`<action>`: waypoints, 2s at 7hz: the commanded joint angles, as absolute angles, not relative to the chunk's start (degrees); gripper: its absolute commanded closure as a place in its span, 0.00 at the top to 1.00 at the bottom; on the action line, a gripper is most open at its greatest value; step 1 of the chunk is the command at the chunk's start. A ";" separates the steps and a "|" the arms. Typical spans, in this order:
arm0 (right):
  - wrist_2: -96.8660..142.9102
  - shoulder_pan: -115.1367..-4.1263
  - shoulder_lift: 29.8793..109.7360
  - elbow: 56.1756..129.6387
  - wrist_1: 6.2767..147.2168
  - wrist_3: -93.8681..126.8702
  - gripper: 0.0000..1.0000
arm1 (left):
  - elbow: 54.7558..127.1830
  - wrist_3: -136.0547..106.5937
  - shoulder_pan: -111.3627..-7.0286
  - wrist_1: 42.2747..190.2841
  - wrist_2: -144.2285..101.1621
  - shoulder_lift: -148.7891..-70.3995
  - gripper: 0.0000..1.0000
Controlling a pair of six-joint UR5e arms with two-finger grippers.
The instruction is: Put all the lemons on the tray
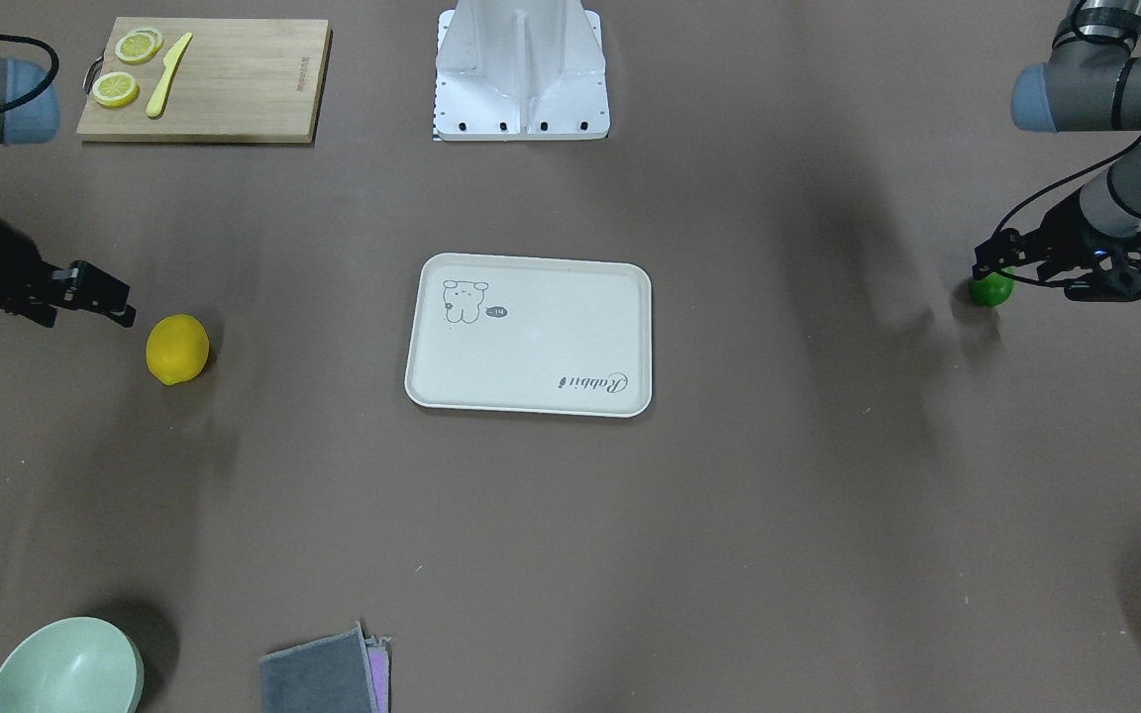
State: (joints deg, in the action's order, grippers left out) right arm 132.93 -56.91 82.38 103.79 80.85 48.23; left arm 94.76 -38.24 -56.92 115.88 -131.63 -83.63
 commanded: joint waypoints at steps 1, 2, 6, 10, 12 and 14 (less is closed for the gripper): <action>128.96 -51.62 82.09 103.28 80.86 48.87 1.00 | 90.98 -41.48 -55.02 123.02 -131.66 -83.50 0.75; 127.72 -49.94 82.00 102.40 80.86 48.78 1.00 | 90.88 -42.09 -54.93 123.31 -131.83 -83.50 0.17; 125.52 -47.38 80.87 100.20 80.86 48.78 1.00 | 92.90 -42.63 -55.98 119.65 -138.21 -83.05 0.00; 125.25 -47.11 79.36 95.21 77.72 48.69 1.00 | 96.93 -38.08 -59.49 99.96 -139.48 -92.40 0.00; 125.42 -47.20 79.28 94.30 76.03 48.87 0.43 | 96.87 -32.98 -62.13 77.26 -138.61 -108.81 0.00; 126.29 -49.81 79.28 98.49 76.72 49.65 0.00 | 96.77 -33.65 -62.93 72.08 -138.69 -115.38 0.00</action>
